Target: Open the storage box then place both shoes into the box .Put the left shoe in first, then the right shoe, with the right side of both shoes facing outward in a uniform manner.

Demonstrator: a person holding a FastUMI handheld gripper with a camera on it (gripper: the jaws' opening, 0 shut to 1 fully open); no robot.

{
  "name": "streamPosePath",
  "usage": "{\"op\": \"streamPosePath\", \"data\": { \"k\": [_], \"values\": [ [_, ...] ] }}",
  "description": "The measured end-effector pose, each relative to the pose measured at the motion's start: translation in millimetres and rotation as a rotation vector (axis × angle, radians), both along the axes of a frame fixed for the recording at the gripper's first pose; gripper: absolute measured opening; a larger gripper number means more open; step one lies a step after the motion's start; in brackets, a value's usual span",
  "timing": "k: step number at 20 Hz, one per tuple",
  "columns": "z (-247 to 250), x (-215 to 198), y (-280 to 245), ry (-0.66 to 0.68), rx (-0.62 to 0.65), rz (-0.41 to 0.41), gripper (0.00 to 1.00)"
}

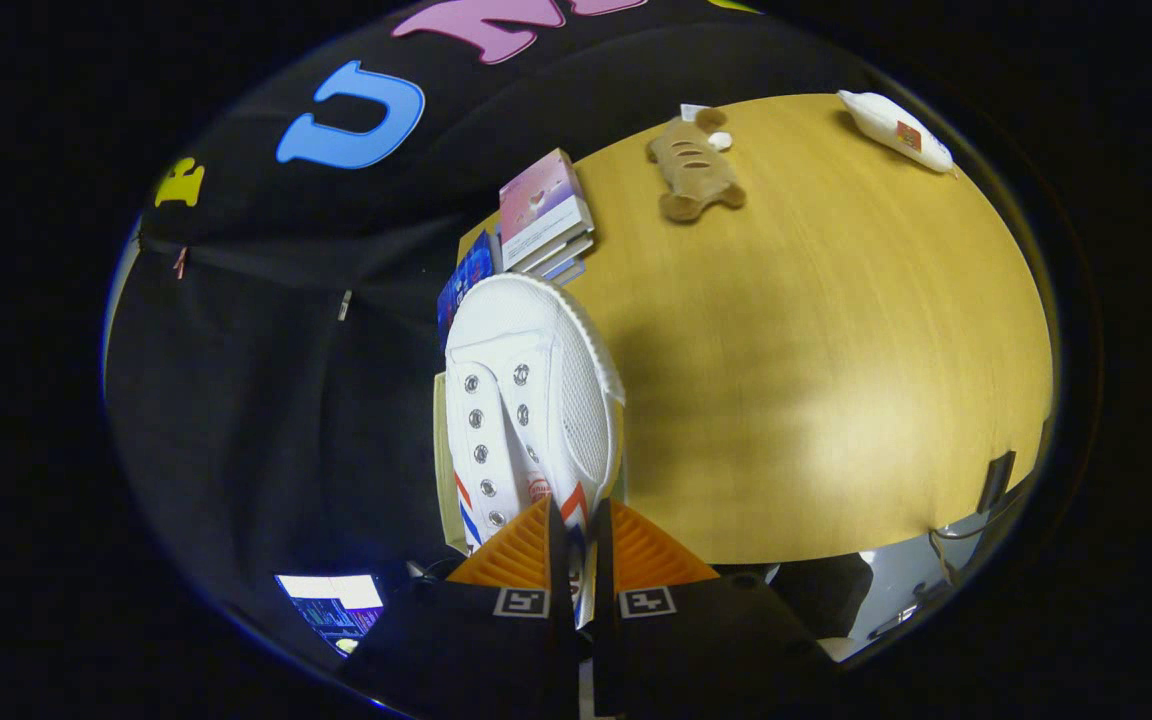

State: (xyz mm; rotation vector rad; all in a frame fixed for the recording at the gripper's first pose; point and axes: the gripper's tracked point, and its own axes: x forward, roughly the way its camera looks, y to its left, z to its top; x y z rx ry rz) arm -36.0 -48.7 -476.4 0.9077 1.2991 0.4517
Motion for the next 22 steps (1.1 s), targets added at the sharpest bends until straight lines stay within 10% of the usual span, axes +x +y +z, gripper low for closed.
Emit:
{"op": "streamPosePath", "data": {
  "k": [22],
  "values": [
    [-3.0,-13.4,13.3,0.043,-0.267,0.137,0.17]
  ]
}}
